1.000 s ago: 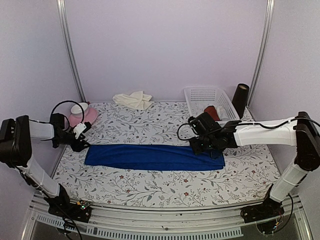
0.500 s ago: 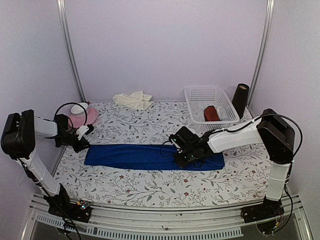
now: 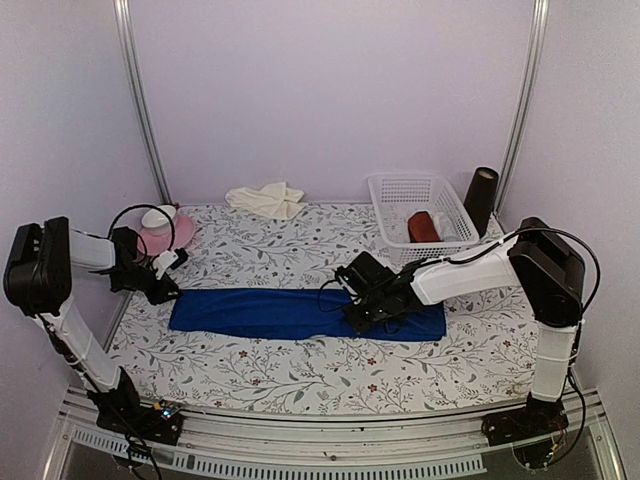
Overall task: Roll the towels
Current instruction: Smooth out the towel at the center of the board.
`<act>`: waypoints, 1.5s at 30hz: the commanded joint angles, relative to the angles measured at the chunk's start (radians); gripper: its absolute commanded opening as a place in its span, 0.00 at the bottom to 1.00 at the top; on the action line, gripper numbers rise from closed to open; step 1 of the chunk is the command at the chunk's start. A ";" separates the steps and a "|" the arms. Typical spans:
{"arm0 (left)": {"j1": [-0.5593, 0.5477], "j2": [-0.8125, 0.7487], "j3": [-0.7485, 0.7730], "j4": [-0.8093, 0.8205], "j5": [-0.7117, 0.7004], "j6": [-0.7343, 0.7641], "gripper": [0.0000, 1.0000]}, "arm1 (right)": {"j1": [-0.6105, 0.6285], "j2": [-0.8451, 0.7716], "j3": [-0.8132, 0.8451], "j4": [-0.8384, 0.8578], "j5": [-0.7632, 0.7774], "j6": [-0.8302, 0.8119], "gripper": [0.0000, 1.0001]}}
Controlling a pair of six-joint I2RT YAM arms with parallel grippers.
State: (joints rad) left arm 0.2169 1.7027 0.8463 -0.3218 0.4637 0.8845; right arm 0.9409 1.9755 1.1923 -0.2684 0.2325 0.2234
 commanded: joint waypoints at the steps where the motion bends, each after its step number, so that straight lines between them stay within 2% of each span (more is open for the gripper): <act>1: -0.011 0.030 0.031 -0.020 0.025 -0.014 0.26 | 0.008 0.054 -0.009 -0.054 0.002 -0.009 0.44; 4: -0.014 0.045 0.043 -0.012 0.018 -0.032 0.20 | 0.014 0.054 -0.012 -0.065 -0.001 -0.023 0.44; 11: -0.021 0.064 0.044 0.011 0.002 -0.052 0.00 | 0.021 0.039 -0.027 -0.083 -0.018 -0.049 0.44; 27: -0.021 0.003 0.065 0.095 -0.082 -0.150 0.00 | 0.022 -0.043 -0.126 -0.143 -0.030 -0.153 0.45; 39: -0.039 0.077 0.114 0.150 -0.179 -0.244 0.00 | 0.040 -0.010 -0.132 -0.175 -0.015 -0.213 0.44; 45: -0.064 0.119 0.134 0.169 -0.279 -0.280 0.00 | 0.068 0.005 -0.098 -0.176 0.003 -0.257 0.46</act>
State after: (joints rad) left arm 0.1673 1.7866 0.9405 -0.2005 0.2863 0.6430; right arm 0.9764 1.9163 1.1145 -0.2745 0.2485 0.0139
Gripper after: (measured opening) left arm 0.004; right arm 0.446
